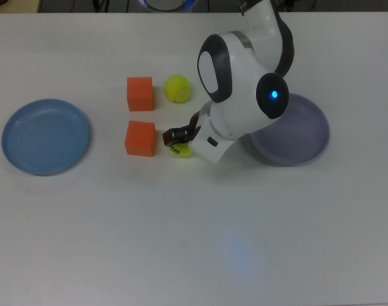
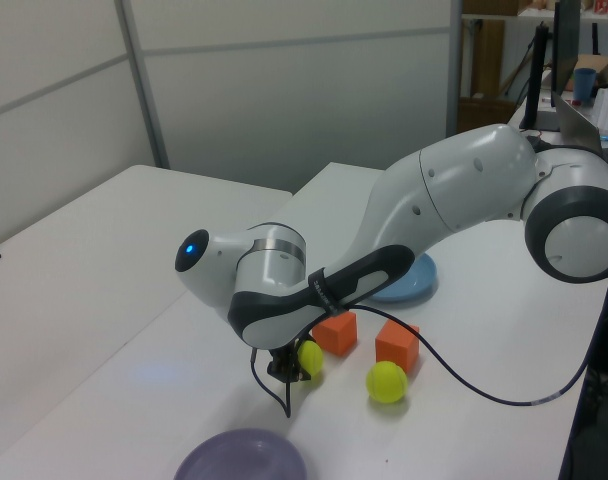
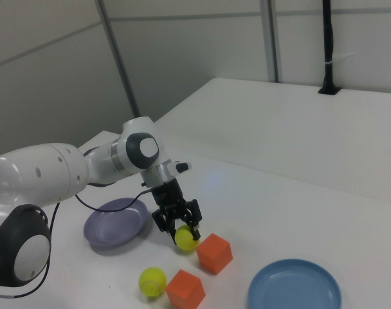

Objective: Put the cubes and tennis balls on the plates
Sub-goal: 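Carry the tennis ball over the blue plate and release it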

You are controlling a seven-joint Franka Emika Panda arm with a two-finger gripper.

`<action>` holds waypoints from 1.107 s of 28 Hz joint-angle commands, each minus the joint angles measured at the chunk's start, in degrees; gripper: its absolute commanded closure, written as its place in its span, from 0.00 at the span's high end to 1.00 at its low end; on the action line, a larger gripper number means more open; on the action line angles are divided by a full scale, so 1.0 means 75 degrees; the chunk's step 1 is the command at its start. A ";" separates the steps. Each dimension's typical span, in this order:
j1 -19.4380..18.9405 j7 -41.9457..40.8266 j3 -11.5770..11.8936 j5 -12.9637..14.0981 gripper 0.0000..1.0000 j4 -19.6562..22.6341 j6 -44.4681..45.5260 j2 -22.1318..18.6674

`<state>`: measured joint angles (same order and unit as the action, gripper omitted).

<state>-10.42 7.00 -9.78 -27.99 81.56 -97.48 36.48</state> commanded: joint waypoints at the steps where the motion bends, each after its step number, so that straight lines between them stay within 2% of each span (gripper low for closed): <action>1: -0.0041 0.0297 0.0085 0.0005 0.00 -0.0291 -0.0080 -0.0421; 6: 0.0088 0.0332 0.0272 0.0064 0.00 -0.0316 -0.0011 -0.0996; 8: 0.0205 0.0251 0.0600 0.0099 0.00 -0.0316 0.0492 -0.1242; 11: 0.0439 0.0157 0.0788 0.0053 0.00 -0.0316 0.0763 -0.1290; 15: 0.1036 0.0110 0.1034 -0.0053 0.00 -0.0293 0.0705 -0.1161; 19: 0.1658 0.0121 0.1046 -0.0381 0.00 -0.0269 0.0681 -0.0880; 27: 0.1987 0.0122 0.1081 -0.0451 0.00 0.0106 0.0728 -0.0657; 31: 0.2069 0.0122 0.1081 -0.0521 0.06 0.0106 0.0635 -0.0131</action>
<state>5.53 7.79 -2.05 -30.27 80.95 -91.74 33.29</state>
